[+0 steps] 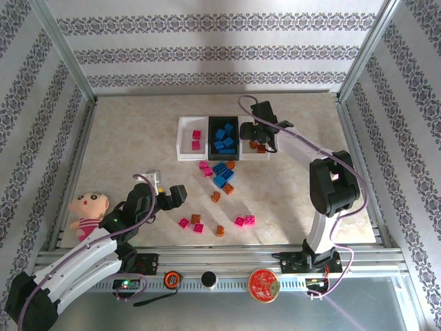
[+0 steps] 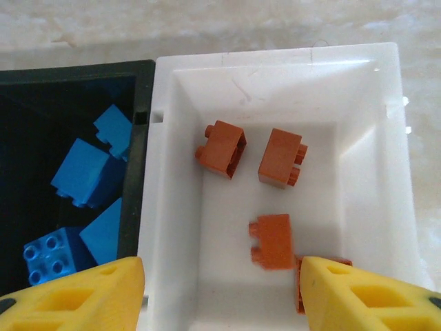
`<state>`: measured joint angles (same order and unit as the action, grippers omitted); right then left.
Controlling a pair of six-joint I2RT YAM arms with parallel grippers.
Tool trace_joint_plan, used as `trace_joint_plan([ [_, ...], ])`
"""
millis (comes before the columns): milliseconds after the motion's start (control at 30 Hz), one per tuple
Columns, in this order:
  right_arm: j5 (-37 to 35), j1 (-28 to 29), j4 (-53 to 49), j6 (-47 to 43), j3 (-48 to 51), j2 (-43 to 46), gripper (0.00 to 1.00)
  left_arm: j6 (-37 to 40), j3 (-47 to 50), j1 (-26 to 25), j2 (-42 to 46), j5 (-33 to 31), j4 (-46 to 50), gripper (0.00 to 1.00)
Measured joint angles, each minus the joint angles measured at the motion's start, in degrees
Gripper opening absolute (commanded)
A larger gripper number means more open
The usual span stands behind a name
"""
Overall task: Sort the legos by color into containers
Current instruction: Place the lego in the container, then pick up the lego from the middle-left of the table.
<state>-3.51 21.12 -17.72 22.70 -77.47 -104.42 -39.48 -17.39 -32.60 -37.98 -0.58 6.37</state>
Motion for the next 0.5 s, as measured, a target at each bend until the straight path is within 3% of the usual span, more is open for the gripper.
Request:
trace_joint_plan([
  [300,1.4,3.2,2.1,2.3,15.1,14.3,0.62,0.6,-5.3,-0.7,-7.4,1.7,11.0,0.88],
  [500,1.7,6.0,2.8,3.3,22.3,18.0,0.62,-1.1,-5.5,-9.7,-10.6,1.0,18.4,0.85],
])
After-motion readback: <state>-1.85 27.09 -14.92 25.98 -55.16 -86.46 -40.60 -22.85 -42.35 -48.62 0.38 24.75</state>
